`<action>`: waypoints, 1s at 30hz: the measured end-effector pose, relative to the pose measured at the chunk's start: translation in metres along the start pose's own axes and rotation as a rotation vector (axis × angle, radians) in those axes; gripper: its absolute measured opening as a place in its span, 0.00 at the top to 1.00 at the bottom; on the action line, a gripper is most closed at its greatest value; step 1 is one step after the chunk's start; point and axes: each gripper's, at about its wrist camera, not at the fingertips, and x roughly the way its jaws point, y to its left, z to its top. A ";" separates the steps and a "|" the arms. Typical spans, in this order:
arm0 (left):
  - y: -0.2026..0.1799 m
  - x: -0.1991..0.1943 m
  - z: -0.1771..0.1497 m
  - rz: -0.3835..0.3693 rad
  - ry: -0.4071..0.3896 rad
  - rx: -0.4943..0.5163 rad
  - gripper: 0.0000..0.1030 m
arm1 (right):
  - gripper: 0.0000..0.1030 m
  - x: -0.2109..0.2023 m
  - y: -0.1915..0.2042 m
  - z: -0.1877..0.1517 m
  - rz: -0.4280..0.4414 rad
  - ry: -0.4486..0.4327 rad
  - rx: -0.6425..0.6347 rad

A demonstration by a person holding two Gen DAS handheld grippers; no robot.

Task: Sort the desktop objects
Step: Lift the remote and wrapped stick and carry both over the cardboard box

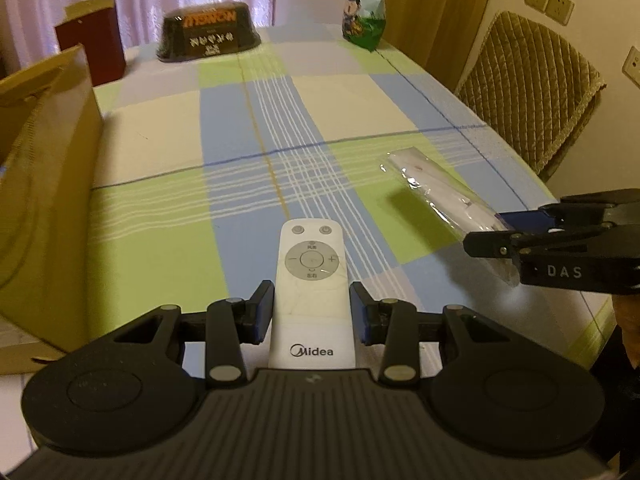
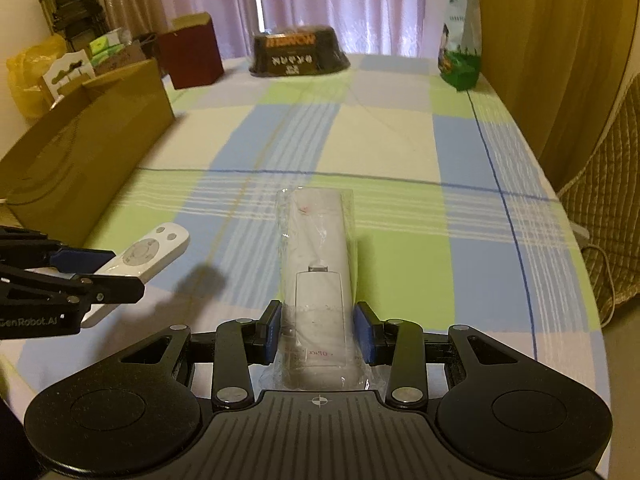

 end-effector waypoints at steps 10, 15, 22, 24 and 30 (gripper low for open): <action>0.011 -0.055 0.000 0.032 -0.077 -0.040 0.66 | 0.64 -0.040 0.037 0.013 0.032 -0.068 -0.036; 0.024 -0.082 -0.001 0.062 -0.111 -0.059 0.66 | 0.64 -0.053 0.059 0.021 0.054 -0.102 -0.060; 0.041 -0.114 -0.005 0.105 -0.148 -0.095 0.66 | 0.64 -0.060 0.082 0.032 0.083 -0.131 -0.095; 0.044 -0.121 -0.007 0.113 -0.156 -0.102 0.66 | 0.64 -0.062 0.087 0.034 0.090 -0.138 -0.105; 0.050 -0.136 -0.010 0.131 -0.175 -0.114 0.66 | 0.64 -0.069 0.095 0.039 0.102 -0.152 -0.127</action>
